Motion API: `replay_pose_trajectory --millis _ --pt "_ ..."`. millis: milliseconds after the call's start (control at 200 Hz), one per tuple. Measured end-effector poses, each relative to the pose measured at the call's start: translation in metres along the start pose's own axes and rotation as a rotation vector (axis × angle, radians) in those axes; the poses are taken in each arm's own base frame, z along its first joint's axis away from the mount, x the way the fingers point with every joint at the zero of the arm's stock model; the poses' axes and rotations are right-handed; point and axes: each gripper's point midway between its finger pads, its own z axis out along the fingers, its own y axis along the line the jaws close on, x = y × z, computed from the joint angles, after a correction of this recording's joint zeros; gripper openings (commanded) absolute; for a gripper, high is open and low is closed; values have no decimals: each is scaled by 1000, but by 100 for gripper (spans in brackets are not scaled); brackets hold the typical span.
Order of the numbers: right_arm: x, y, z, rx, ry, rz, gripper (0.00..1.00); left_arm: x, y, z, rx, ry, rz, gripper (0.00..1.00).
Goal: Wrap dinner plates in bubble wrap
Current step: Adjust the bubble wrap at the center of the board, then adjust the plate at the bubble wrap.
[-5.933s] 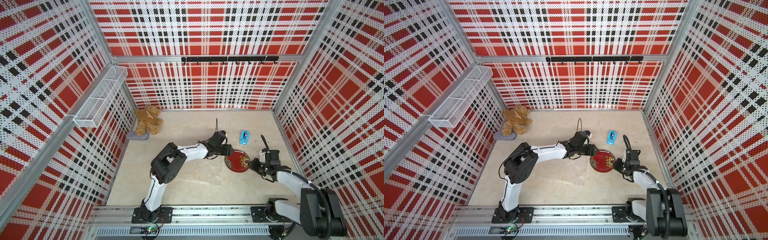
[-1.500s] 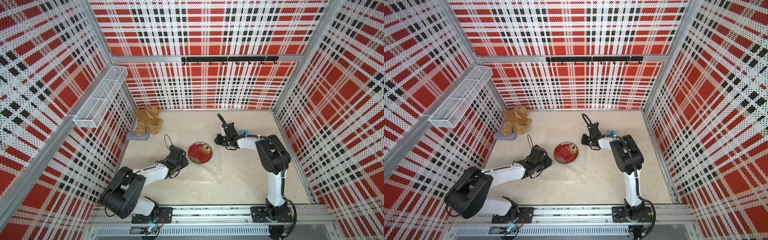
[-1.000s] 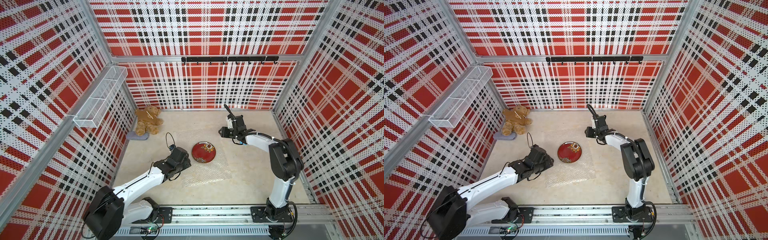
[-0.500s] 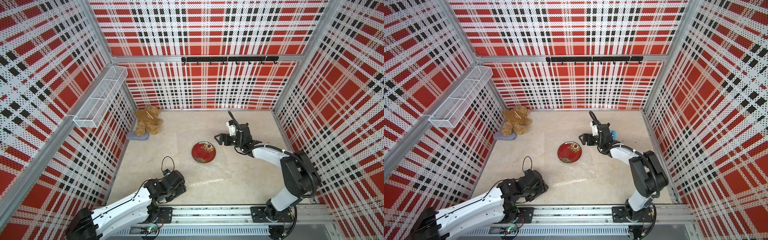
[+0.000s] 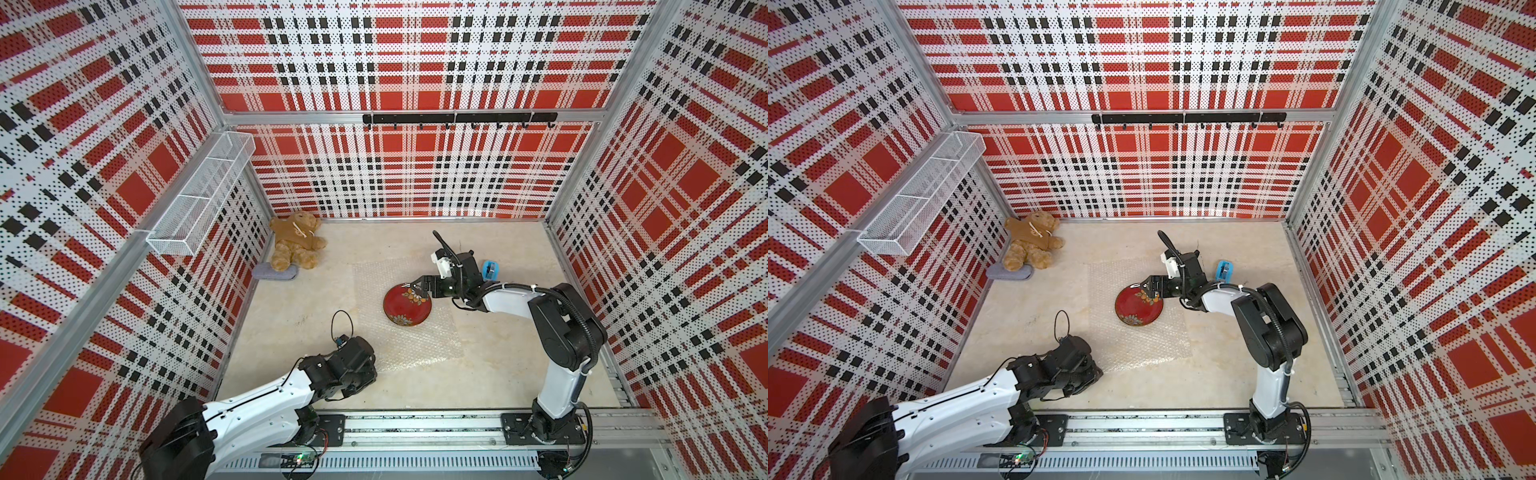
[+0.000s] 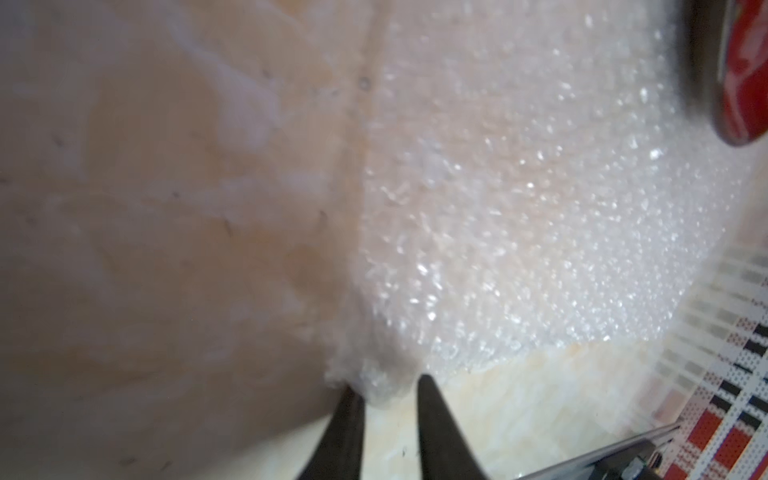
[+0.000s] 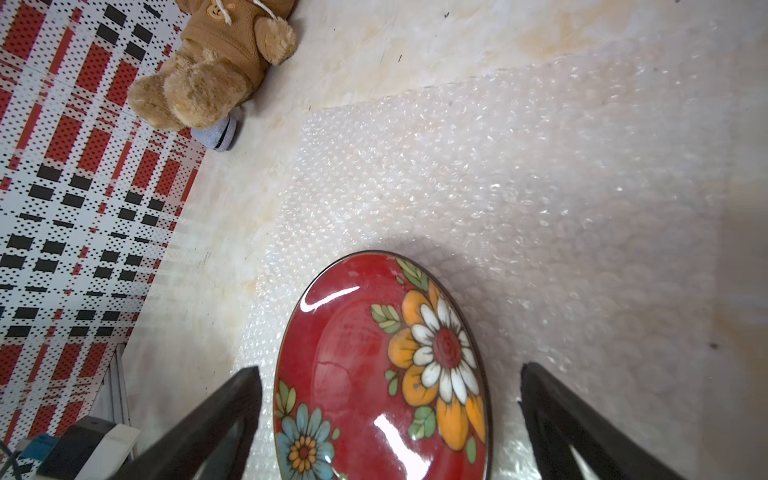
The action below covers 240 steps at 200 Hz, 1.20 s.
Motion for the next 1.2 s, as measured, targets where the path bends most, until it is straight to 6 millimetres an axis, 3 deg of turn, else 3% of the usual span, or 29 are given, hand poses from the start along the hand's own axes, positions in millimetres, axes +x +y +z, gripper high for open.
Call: replay_pose_trajectory --millis 130,326,436,571,751,932,1202 --pt "6 0 -9 8 -4 -1 100 -16 1 -6 -47 -56 19 0" --pt "-7 8 -25 14 -66 -18 100 -48 -27 -20 -21 -137 46 0" --pt "-15 13 -34 15 -103 -28 100 -61 -55 -26 1 -161 98 0" --pt "-19 15 -42 25 -137 -36 100 -87 -103 -34 45 -225 172 0" --pt "-18 16 -40 16 -122 -42 100 -117 -143 -26 54 -281 253 0" --pt "-10 2 -15 38 -53 -23 98 -108 -135 -16 33 -258 295 0" --pt "22 -10 15 -4 93 -2 91 -52 -83 -11 31 -167 271 0"
